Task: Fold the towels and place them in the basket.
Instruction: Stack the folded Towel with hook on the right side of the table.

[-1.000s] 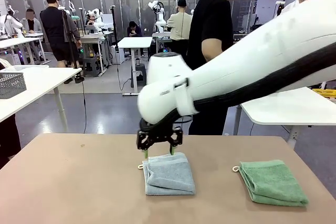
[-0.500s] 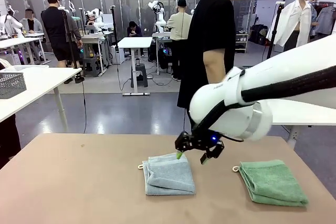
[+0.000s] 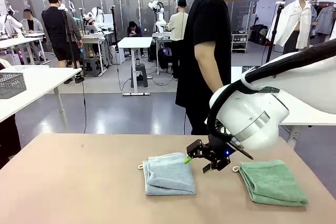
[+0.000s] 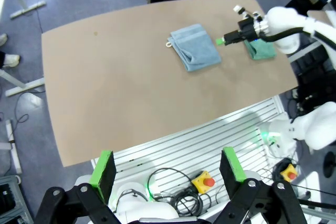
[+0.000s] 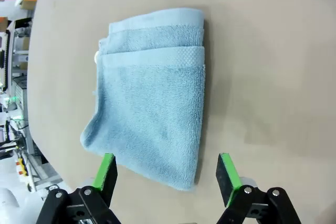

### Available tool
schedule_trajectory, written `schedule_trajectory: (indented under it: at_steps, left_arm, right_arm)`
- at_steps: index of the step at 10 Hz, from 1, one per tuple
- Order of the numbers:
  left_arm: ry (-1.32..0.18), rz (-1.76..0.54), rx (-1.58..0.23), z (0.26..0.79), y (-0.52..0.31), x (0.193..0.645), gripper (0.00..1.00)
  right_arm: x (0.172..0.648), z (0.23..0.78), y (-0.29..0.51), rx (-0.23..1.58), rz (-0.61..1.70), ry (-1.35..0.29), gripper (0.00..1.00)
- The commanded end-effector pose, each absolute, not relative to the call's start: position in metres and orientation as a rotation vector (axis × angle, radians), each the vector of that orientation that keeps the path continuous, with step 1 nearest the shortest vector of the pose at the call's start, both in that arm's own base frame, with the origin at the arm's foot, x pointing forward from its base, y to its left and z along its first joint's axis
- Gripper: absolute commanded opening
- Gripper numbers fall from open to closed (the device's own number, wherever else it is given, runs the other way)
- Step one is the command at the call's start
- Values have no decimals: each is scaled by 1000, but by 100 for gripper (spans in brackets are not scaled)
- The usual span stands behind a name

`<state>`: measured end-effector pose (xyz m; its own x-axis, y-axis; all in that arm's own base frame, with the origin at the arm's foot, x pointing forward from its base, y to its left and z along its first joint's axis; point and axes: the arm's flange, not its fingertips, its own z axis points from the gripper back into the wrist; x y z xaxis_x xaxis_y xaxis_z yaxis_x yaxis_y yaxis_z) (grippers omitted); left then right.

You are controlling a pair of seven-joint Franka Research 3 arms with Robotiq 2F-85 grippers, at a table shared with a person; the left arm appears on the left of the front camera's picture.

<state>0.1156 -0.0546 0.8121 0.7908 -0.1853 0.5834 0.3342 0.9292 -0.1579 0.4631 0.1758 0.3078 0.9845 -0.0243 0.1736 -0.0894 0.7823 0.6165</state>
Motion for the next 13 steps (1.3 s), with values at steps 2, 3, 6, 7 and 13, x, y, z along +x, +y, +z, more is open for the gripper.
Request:
schedule_trajectory:
  at_steps: [2, 3, 6, 7, 13]
  left_arm:
    - [-611, -283, -261, 815, -55, 107, 100]
    - [-611, -283, -261, 815, -55, 107, 100]
    - [-611, -283, -261, 815, -55, 107, 100]
    - [-611, -283, -261, 815, -55, 107, 100]
    - [-611, -283, -261, 815, -55, 107, 100]
  right_arm:
    - [476, 274, 176, 760, 49, -171, 95]
    - [480, 267, 177, 784, 48, -158, 95]
    - [489, 260, 183, 809, 28, -134, 95]
    - [492, 257, 186, 814, 28, -121, 95]
    - [499, 260, 198, 864, -11, -77, 0]
